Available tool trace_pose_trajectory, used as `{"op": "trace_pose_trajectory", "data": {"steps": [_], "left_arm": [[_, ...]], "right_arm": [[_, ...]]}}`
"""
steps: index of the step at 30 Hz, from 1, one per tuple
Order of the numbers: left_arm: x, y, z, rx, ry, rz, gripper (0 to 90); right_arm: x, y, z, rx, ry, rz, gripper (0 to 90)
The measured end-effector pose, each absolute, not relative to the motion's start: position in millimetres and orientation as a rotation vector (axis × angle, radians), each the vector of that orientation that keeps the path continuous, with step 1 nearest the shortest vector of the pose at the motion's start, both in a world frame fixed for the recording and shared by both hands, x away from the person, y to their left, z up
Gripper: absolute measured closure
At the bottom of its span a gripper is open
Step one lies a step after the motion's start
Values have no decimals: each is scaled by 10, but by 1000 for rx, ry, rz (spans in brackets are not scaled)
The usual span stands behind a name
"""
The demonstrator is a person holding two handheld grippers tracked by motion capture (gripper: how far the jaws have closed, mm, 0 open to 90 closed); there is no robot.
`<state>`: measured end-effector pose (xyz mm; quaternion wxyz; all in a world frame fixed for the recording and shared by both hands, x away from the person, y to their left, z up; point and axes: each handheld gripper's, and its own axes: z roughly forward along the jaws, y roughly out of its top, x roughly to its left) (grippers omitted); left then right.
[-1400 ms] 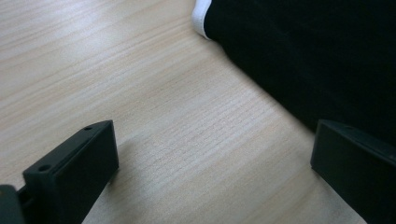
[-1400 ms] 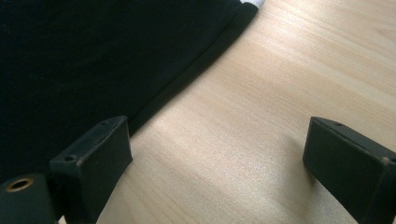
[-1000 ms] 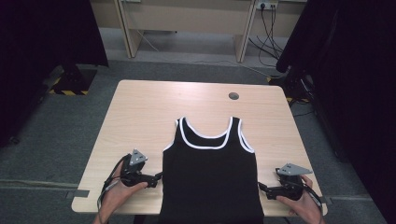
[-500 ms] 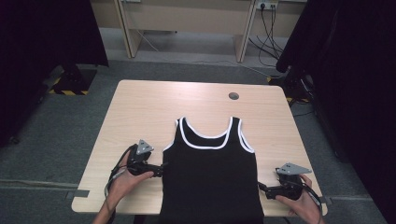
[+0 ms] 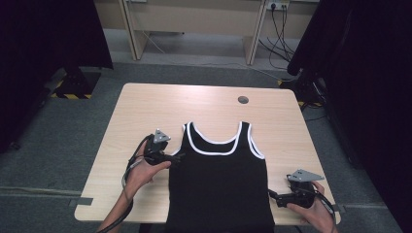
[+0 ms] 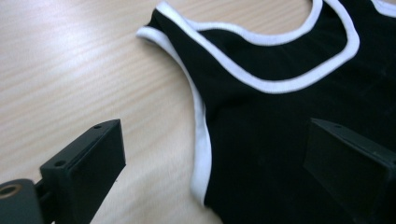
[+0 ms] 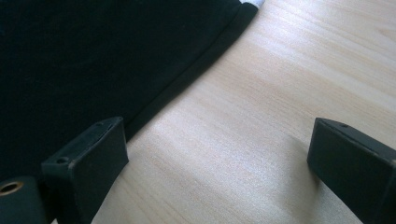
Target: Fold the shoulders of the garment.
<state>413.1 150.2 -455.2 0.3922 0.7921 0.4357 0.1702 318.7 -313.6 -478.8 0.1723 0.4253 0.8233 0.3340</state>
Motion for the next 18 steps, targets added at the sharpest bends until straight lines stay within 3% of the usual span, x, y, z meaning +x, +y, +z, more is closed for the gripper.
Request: {"op": "trace_pose_trajectory", "data": {"steps": [18], "left_arm": [[4632,1192,-4486,2027,1142,448,82]], "right_arm": [[3190,-3140,-4788,1202,2342,950,55]]}}
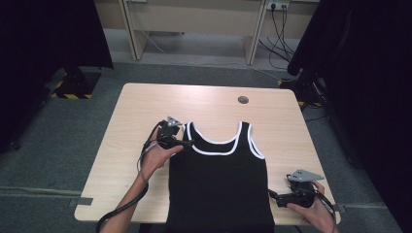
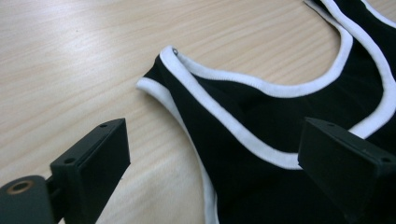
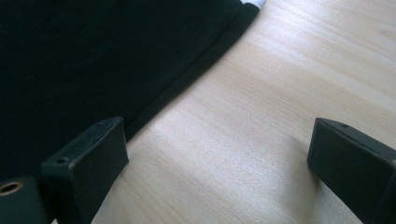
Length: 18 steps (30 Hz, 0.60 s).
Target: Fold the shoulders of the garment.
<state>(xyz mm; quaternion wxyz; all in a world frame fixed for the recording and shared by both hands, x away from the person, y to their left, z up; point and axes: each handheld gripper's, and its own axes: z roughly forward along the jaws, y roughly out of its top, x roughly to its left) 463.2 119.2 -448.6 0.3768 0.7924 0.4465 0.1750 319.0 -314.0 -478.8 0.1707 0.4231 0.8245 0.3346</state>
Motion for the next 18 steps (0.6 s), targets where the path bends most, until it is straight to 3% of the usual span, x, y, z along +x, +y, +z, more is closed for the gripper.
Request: {"op": "trace_pose_trajectory", "data": {"steps": [18], "left_arm": [[5090,940,-4608,2083,1193,498,122]], "right_arm": [[3192,-3146,-4788,1195,2347,953,55]]}}
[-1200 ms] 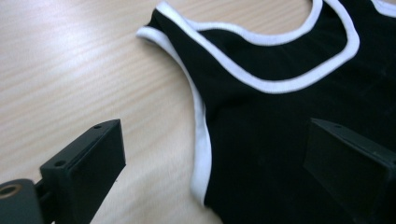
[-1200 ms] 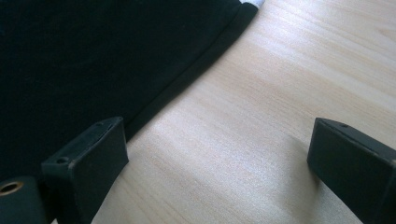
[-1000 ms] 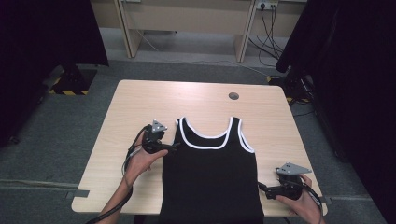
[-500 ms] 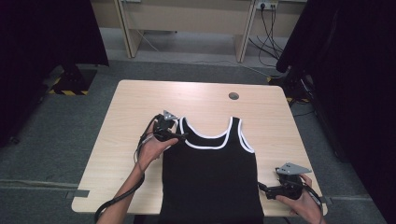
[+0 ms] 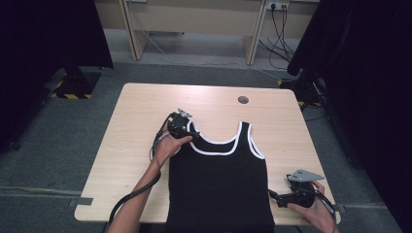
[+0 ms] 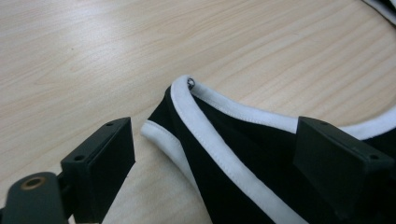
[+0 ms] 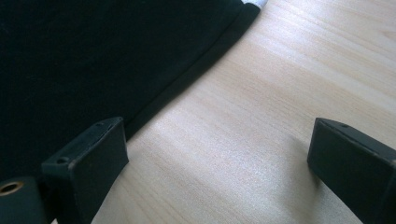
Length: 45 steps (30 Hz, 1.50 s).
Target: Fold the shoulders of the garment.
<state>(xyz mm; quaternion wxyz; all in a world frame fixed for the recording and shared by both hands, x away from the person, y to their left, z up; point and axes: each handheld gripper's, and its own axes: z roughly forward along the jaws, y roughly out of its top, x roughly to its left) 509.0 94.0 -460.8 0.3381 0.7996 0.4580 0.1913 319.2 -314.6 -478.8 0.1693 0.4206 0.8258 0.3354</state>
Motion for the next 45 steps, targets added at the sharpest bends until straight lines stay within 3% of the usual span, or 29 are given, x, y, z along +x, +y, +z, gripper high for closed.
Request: {"op": "trace_pose_trajectory", "data": {"steps": [5,13,18,28,35,37,45], "left_arm": [[5196,938,-4663,2099,1222,502,164],[5213,951,-4706,2098,1186,486,609],[5123,924,-4641,2060,1159,451,771],[4606,843,-4277,2061,985,464,761],[4139,795,-4244,2096,895,473,734],[4009,793,-4268,2109,881,457,697],[3687,829,-4258,2123,854,372,369]], "right_arm": [[3192,-3146,-4788,1195,2348,954,55],[3193,-3147,-4788,1194,2349,954,55],[3192,-3147,-4788,1194,2349,954,55],[3192,-3146,-4788,1194,2348,953,55],[3192,-3146,-4788,1194,2348,954,55],[3192,-3146,-4788,1194,2348,954,55],[3191,-3145,-4788,1197,2348,953,55]]}}
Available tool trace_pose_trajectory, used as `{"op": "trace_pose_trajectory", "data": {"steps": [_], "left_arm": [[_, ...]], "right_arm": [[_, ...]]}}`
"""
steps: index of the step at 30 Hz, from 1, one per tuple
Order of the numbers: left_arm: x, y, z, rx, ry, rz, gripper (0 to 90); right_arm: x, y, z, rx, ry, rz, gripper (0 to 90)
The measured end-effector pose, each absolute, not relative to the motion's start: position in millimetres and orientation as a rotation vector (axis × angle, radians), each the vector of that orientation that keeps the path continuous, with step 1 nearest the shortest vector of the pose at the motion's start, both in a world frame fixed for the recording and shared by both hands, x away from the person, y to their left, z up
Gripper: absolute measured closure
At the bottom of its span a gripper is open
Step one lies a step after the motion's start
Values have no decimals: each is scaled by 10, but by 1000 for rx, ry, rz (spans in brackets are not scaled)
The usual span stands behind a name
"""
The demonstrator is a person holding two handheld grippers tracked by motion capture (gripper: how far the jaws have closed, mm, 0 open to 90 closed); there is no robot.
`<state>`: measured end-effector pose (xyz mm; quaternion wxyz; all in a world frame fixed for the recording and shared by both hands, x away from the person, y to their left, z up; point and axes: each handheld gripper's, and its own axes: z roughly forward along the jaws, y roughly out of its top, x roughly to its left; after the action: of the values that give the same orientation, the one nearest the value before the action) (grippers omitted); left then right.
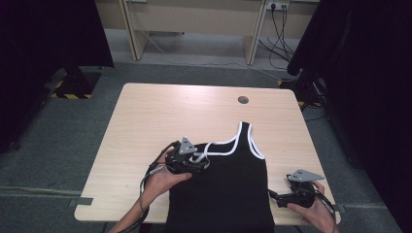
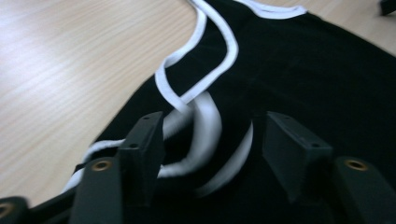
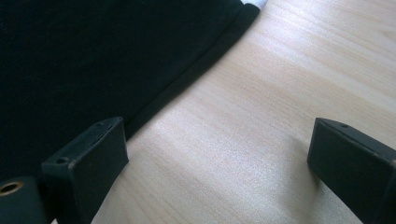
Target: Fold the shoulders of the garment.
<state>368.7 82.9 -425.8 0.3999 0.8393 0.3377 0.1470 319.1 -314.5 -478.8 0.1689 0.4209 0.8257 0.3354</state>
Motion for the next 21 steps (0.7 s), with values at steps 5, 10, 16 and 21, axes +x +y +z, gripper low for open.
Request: {"op": "trace_pose_trajectory", "data": {"steps": [5,10,16,21], "left_arm": [[3630,815,-4271,2134,848,397,323],[3667,738,-4421,2173,824,411,392],[3696,693,-4591,2207,768,432,690],[3657,714,-4559,2179,744,463,824]], "right_arm": [[3193,-3145,-4789,1192,2347,953,55],[3192,-3145,-4788,1194,2347,953,55],[3193,-3145,-4789,1192,2347,953,55],[3192,-3144,-4788,1195,2347,953,55]]}}
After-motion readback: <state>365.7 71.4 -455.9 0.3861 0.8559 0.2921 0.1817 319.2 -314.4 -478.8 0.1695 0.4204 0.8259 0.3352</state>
